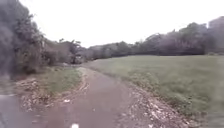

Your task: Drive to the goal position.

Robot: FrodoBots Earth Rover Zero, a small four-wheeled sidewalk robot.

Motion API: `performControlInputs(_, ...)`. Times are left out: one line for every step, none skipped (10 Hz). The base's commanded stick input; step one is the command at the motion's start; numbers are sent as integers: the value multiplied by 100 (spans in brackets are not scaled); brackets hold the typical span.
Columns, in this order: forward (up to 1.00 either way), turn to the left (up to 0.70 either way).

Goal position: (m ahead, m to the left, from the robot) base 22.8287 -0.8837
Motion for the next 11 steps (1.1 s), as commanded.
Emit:
performControlInputs(70, 35)
performControlInputs(70, 35)
performControlInputs(70, 35)
performControlInputs(70, 35)
performControlInputs(70, 35)
performControlInputs(70, 0)
performControlInputs(70, 0)
performControlInputs(70, 0)
performControlInputs(70, 0)
performControlInputs(70, 0)
performControlInputs(70, 0)
